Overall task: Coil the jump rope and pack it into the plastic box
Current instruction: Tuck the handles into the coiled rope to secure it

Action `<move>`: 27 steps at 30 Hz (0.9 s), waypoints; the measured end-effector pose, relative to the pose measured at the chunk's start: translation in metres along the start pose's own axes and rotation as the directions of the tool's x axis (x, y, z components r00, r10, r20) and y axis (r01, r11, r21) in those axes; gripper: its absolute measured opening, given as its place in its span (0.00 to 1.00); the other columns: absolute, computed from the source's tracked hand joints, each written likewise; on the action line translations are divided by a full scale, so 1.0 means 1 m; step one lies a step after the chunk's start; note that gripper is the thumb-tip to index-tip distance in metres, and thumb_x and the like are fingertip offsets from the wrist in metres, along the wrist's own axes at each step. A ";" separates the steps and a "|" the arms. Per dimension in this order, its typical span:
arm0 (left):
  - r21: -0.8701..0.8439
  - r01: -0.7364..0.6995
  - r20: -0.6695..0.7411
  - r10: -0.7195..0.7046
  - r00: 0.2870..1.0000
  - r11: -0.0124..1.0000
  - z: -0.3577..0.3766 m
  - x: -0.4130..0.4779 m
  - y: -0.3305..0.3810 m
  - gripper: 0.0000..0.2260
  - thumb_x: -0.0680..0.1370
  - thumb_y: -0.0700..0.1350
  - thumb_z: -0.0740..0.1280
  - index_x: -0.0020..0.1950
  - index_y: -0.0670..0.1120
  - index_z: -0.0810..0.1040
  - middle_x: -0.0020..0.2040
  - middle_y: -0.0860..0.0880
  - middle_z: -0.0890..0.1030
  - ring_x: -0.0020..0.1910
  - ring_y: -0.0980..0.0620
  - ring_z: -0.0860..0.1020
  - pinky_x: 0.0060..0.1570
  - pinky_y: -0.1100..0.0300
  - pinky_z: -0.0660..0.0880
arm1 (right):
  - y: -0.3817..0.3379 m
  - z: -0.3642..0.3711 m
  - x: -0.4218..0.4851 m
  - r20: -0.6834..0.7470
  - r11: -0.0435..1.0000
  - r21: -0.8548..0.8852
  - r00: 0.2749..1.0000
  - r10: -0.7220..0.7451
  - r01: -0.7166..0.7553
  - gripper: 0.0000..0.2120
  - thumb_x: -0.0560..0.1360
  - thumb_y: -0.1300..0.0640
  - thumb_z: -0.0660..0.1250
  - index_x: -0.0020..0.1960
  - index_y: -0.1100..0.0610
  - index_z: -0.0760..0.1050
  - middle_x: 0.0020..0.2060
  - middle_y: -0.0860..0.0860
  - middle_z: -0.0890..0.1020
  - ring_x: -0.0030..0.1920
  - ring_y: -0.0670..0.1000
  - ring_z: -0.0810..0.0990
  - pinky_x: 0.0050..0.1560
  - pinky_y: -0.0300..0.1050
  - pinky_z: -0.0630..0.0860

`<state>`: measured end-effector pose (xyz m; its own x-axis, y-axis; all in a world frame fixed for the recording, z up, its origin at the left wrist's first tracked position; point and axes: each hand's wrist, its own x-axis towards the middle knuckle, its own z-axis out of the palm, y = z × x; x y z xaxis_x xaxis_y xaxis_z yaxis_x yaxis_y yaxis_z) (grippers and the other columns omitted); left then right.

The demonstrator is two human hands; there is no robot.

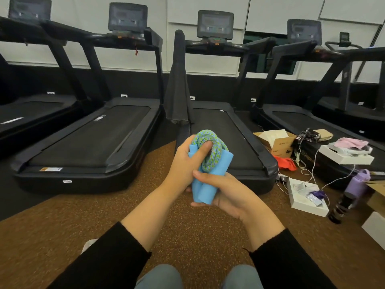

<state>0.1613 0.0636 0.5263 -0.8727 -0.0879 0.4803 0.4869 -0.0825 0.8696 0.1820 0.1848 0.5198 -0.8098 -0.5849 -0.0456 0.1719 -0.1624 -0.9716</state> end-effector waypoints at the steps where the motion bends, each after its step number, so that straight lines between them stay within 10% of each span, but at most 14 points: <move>1: 0.011 -0.017 -0.017 0.017 1.000 1.000 0.000 0.000 0.000 0.03 0.78 0.43 0.65 0.45 0.49 0.77 0.38 0.53 0.81 0.38 0.58 0.79 0.42 0.63 0.77 | 0.001 0.002 -0.001 -0.014 1.000 -0.021 1.000 -0.024 0.024 0.25 0.67 0.55 0.74 0.62 0.58 0.75 0.53 0.59 0.81 0.51 0.57 0.81 0.43 0.54 0.81; 11: 0.043 -0.117 0.117 0.111 0.987 0.992 -0.004 0.000 -0.005 0.05 0.75 0.48 0.65 0.49 0.51 0.76 0.42 0.55 0.80 0.44 0.57 0.78 0.49 0.60 0.74 | 0.004 0.006 -0.003 -0.169 0.982 -0.079 0.968 -0.184 0.172 0.18 0.67 0.44 0.68 0.56 0.46 0.78 0.52 0.51 0.84 0.53 0.52 0.83 0.45 0.63 0.81; 15: 0.278 -0.184 0.177 0.138 0.974 0.943 -0.010 -0.002 -0.011 0.12 0.73 0.63 0.58 0.53 0.59 0.69 0.55 0.51 0.69 0.56 0.60 0.71 0.62 0.64 0.67 | 0.006 0.005 0.000 -0.382 0.966 -0.121 0.887 -0.260 0.231 0.10 0.72 0.50 0.70 0.52 0.49 0.77 0.53 0.57 0.82 0.51 0.56 0.83 0.42 0.60 0.82; 19: 0.305 -0.142 0.092 0.120 0.989 0.942 -0.005 -0.005 -0.009 0.14 0.73 0.63 0.54 0.53 0.58 0.68 0.53 0.56 0.67 0.52 0.76 0.68 0.55 0.81 0.62 | 0.013 0.004 0.010 -0.529 0.909 -0.302 0.742 -0.410 0.287 0.05 0.73 0.53 0.70 0.42 0.46 0.75 0.44 0.52 0.82 0.47 0.54 0.82 0.43 0.56 0.82; 23: 0.106 -0.029 -0.083 0.038 0.996 0.994 0.023 -0.022 -0.016 0.38 0.69 0.72 0.55 0.69 0.47 0.62 0.62 0.49 0.73 0.56 0.68 0.74 0.55 0.75 0.69 | 0.018 0.009 0.017 -0.620 0.791 -0.545 0.502 -0.603 0.277 0.09 0.72 0.58 0.71 0.38 0.47 0.73 0.33 0.45 0.79 0.35 0.43 0.78 0.37 0.35 0.74; 27: -0.042 0.057 0.018 -0.057 0.998 0.997 0.041 -0.034 -0.019 0.62 0.56 0.72 0.71 0.77 0.48 0.40 0.70 0.46 0.69 0.66 0.54 0.73 0.67 0.58 0.69 | 0.025 0.009 0.023 -0.550 0.674 -0.697 0.420 -0.722 0.245 0.14 0.70 0.45 0.65 0.53 0.51 0.76 0.45 0.49 0.80 0.48 0.51 0.78 0.47 0.47 0.76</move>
<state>0.1802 0.1091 0.4983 -0.8994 -0.0653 0.4322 0.4371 -0.1292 0.8901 0.1725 0.1598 0.4966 -0.7725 0.3091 0.5547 -0.4736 0.3014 -0.8275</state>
